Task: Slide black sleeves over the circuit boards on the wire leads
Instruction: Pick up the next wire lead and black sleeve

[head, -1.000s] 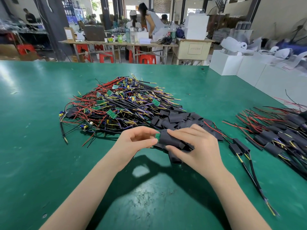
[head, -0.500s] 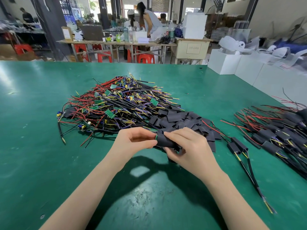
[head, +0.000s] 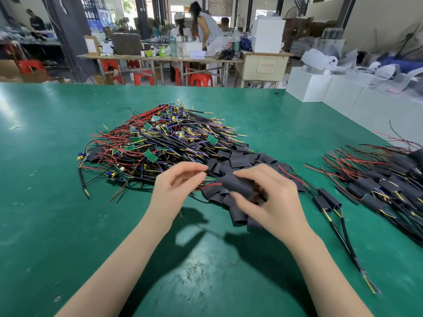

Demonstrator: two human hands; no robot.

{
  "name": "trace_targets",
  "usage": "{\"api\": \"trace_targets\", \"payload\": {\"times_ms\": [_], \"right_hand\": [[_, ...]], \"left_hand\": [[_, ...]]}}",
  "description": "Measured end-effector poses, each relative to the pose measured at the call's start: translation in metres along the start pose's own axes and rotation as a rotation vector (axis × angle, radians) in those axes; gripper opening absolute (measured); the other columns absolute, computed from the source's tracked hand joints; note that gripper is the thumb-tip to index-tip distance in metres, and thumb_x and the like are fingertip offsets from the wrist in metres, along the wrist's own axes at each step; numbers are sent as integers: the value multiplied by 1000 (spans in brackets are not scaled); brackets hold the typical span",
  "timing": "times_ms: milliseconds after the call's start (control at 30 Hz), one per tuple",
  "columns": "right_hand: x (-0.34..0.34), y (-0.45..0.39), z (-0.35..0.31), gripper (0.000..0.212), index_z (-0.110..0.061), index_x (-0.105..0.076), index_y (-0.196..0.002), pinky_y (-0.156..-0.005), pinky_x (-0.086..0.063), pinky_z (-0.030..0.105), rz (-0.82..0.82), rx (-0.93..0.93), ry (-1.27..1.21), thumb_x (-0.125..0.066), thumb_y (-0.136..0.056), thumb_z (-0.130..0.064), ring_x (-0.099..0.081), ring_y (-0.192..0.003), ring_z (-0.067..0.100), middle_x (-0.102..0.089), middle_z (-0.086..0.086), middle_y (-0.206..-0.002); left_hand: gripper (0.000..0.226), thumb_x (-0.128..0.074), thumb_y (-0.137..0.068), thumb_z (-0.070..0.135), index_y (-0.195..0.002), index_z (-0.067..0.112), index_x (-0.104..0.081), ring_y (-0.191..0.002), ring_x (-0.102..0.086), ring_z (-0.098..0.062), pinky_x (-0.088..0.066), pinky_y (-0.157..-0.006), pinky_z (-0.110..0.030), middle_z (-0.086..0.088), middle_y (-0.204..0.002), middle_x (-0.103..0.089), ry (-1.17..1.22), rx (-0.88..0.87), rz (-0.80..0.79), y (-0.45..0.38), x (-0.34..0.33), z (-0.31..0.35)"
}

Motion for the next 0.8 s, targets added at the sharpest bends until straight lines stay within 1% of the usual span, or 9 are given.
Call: {"api": "trace_targets", "payload": {"times_ms": [67,133,233,367,467,567,633,700,800], "right_hand": [[15,-2,13,29,-15,-68,-101,-70,-44,17,49,-79,-56,-78,-74,-16,-53,-74,7,-63,-5,-92],[34,-2,30,28,-16,-70,-99,-69,-43,14,127,-161,-16,-79,-72,-16,-54,-72,5,-65,-6,-89],[65,6,68,24,-17,-73,-96,-72,-45,20,233,-373,135,-79,-73,-21,-62,-74,12,-71,-1,-88],[101,39,123,24,-15,-75,-91,-73,-44,29,299,-790,386,-75,-73,-31,-68,-81,29,-74,11,-83],[110,68,148,30,-14,-76,-92,-72,-50,40,226,-1047,507,-76,-72,-37,-64,-82,40,-69,20,-83],[97,89,169,38,-12,-73,-101,-74,-45,40,6,-1219,530,-75,-75,-40,-55,-103,41,-66,23,-99],[90,91,170,44,-9,-68,-110,-78,-42,41,-56,-1230,534,-71,-80,-41,-44,-114,42,-61,25,-108],[89,76,164,47,-8,-65,-117,-82,-41,43,-16,-1105,573,-70,-82,-39,-40,-113,42,-59,26,-112],[79,44,138,33,-10,-70,-105,-83,-41,40,97,-812,474,-71,-81,-33,-54,-102,37,-67,17,-101]], "left_hand": [[16,-61,-88,-4,-93,7,-73,-83,-67,-11,-51,-76,-18,0,-86,-73,41,-39,90,-2,13,3],[21,-57,-91,-4,-91,9,-74,-78,-65,-11,-52,-72,-20,-1,-83,-72,91,-40,143,-3,23,1],[24,-57,-91,0,-87,15,-75,-74,-62,-13,-52,-67,-21,-4,-82,-70,113,-28,154,-4,29,-4],[24,-58,-89,1,-85,16,-76,-70,-59,-14,-49,-62,-21,-4,-80,-70,134,-26,149,-6,29,-6],[21,-60,-85,6,-81,17,-77,-64,-58,-14,-47,-59,-21,-4,-76,-70,235,10,138,-7,27,-7],[25,-59,-88,3,-79,18,-77,-61,-56,-13,-45,-58,-20,-3,-71,-68,206,2,121,-7,27,-5],[31,-55,-90,0,-80,19,-77,-59,-54,-14,-45,-57,-20,-2,-69,-67,172,-17,130,-9,33,-2],[30,-55,-91,-1,-83,18,-76,-59,-55,-14,-45,-57,-19,-1,-70,-68,95,-49,177,-12,45,3],[24,-59,-90,0,-89,20,-72,-63,-58,-7,-46,-61,-14,5,-78,-70,-131,-94,309,-14,70,5]]}}
Point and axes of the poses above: each hand's wrist, its own y-axis away from the middle knuckle, its own x-axis out of the back of the hand, z = x × y, the point moved 9 cm from there along -y, towards the middle knuckle
